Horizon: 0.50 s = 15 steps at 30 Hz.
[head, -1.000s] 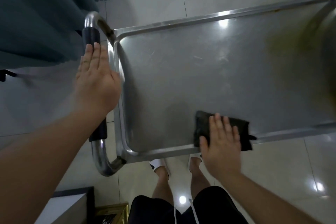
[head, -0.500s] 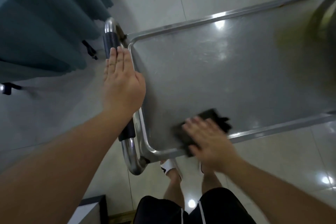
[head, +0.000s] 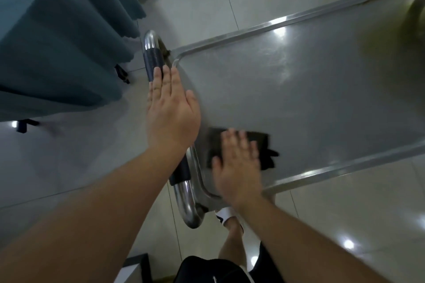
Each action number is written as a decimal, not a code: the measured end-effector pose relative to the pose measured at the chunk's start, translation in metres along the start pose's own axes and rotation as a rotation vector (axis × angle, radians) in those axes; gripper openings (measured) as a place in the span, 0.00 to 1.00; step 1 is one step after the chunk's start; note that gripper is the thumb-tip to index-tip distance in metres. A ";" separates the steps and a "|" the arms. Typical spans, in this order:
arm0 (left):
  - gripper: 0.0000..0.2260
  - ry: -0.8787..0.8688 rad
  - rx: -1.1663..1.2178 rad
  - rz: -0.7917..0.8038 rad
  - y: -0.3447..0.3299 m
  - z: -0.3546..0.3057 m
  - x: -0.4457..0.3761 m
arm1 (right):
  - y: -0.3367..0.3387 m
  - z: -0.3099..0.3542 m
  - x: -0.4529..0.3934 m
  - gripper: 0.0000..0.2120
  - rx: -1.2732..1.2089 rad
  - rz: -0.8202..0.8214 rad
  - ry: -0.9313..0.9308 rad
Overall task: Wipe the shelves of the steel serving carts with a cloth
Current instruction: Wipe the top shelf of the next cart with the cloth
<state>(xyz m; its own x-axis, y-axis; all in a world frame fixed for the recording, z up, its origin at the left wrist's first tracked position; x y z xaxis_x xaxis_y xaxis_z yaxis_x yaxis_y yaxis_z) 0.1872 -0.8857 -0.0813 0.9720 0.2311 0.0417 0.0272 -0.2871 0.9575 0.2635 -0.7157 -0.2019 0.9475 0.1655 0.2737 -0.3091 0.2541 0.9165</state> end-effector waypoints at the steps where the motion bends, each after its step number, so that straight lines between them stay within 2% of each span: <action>1: 0.28 0.002 -0.005 -0.002 -0.001 0.001 0.000 | -0.012 0.027 0.010 0.33 0.008 0.059 0.149; 3: 0.28 -0.002 -0.022 -0.004 -0.003 0.002 0.000 | -0.024 0.057 0.023 0.31 0.054 0.155 0.446; 5: 0.28 -0.010 -0.036 -0.006 -0.006 0.001 -0.001 | -0.026 0.050 0.019 0.30 0.096 0.238 0.662; 7: 0.28 0.001 -0.034 -0.006 -0.006 0.004 -0.001 | -0.013 0.020 0.002 0.31 0.158 0.231 0.800; 8: 0.28 0.007 -0.032 -0.004 -0.006 0.005 -0.001 | -0.001 -0.004 -0.018 0.31 0.170 0.189 0.788; 11: 0.28 0.022 -0.029 -0.003 -0.006 0.003 -0.001 | 0.049 -0.105 -0.102 0.33 0.154 0.048 0.470; 15: 0.27 0.042 -0.020 -0.005 -0.004 0.001 -0.001 | 0.114 -0.215 -0.178 0.32 0.083 -0.164 -0.161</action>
<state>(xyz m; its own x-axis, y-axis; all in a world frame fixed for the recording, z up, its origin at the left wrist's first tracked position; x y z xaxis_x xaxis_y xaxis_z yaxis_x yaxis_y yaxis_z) 0.1861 -0.8861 -0.0859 0.9612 0.2716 0.0482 0.0273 -0.2674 0.9632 0.0415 -0.5112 -0.2090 0.9874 -0.0268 0.1562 -0.1487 0.1843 0.9716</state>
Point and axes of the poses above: each hand's wrist, its own x-axis away from the middle knuckle, its own y-axis out of the back of the hand, z = x × y, the point moved 7 cm from there along -x, towards the middle knuckle, and after that the axes turned 9 degrees about -y, right-handed, at the moved point
